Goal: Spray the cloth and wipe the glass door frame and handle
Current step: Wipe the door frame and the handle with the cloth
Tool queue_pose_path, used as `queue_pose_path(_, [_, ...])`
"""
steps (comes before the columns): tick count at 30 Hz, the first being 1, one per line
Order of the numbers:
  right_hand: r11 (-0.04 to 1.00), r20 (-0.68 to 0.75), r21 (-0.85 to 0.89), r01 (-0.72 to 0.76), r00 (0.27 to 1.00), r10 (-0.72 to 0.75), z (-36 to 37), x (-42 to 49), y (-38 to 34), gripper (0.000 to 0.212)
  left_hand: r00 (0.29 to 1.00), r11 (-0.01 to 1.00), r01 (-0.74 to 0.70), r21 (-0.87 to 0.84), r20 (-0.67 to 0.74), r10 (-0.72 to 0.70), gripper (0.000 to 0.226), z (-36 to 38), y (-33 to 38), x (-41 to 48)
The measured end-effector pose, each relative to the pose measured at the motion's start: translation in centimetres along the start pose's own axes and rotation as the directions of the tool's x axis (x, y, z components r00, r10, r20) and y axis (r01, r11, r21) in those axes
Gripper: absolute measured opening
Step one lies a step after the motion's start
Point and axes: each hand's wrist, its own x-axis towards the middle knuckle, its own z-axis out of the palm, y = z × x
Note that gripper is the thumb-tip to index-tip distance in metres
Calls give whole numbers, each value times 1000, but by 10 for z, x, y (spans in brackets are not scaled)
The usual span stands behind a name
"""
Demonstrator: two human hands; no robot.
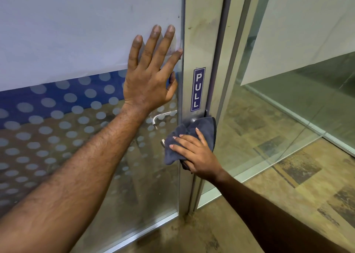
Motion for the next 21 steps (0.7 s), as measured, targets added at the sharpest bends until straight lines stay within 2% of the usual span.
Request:
queue_pose_path(3, [997,-23,48,-56,998,57,-3,-9,9,54,1000,1000,6,3,-16,-6,58,-1,0,1])
queue_pose_path(8, [936,-6,185,-301,952,307,3,-6,2,53,1000,1000,7,2,-7,-7,59,-2,2,2])
queue_pose_path(10, [913,-17,180,-367,927,376,5,3,-6,60,1000,1000,8,5,-4,-8,59,-2,3,2])
queue_pose_path(13, [889,-29,71,-453,890,455,11,12,-24,64,1000,1000,6,8,-7,-6,58,0,2,3])
queue_pose_path(18, [859,-67,-77,-505,863,501,21,21,-48,62,1000,1000,12,6,-19,-11,57,1,2,2])
queue_pose_path(21, [917,-95,-61,-393,917,387,21,10,-41,69,1000,1000,4,13,-21,-4,56,1,2,3])
